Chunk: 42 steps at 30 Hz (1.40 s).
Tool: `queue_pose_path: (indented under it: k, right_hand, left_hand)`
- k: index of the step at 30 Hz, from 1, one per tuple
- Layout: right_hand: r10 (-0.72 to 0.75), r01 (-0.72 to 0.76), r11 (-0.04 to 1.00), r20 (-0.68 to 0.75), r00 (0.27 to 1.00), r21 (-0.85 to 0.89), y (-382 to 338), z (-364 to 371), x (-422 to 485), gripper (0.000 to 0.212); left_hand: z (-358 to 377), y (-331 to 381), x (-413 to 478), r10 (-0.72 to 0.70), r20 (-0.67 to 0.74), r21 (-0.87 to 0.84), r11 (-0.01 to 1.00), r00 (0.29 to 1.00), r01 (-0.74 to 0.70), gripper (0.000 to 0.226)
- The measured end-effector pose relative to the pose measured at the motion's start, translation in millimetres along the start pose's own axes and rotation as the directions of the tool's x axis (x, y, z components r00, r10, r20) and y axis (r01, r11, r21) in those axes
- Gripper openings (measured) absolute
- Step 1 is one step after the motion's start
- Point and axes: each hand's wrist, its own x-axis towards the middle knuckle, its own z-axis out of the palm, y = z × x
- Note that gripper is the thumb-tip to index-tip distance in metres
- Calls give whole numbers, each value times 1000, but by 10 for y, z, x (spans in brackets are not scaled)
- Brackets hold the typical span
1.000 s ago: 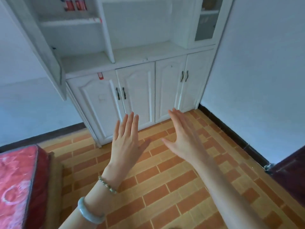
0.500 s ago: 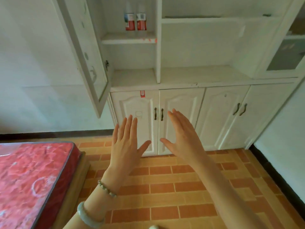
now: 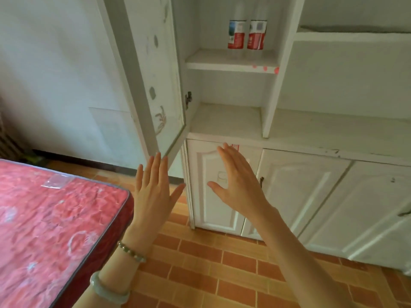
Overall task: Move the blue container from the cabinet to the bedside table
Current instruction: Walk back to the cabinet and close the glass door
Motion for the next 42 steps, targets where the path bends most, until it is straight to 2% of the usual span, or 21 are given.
queue_pose_path:
  k: [4,9,14,18,21,27,32,38,42]
  right_hand:
    - [-98,94,993,55,994,73,149,231,363,79]
    - [-222,200,964,109,969,177,332,378,705,79]
    - [-295,261,940,137,946,221,592,465,922,80]
    - [-296,255,936,153,943,243,733,525,986,78]
    - [-297,255,934,145,944,250,774,532,1016,78]
    - [-275,244,941,108,955,236,829,450,989,78]
    - [-213,200,960,49,976,196,934,259,891,75]
    - [-84,83,989,4,996,121,1206,6,669,75]
    - [8,-7,1000,-34,999,30,1473,-220,494,77]
  left_hand:
    - [94,-219,154,-146,-48,24,989,988,148,74]
    - [191,-407,362,-341,-116,57,935,933,349,66]
    - [245,-365,610,-398,-147,-39,917,906,396,60]
    - [266,-231,751,-499,-115,-262,850,859,458,49]
    - [232,-132,778,-534,-143,-357,813,833,459,46]
    - [216,35,723,-521,-190,-364,824,832,433,44]
    - [241,351,700,-448,-187,-389,851,874,353,37]
    - [488,701,810,-200,-175,-353,927,964,128,39]
    - [678,1096,1051,-65,-209,-330,944,976,-8,48]
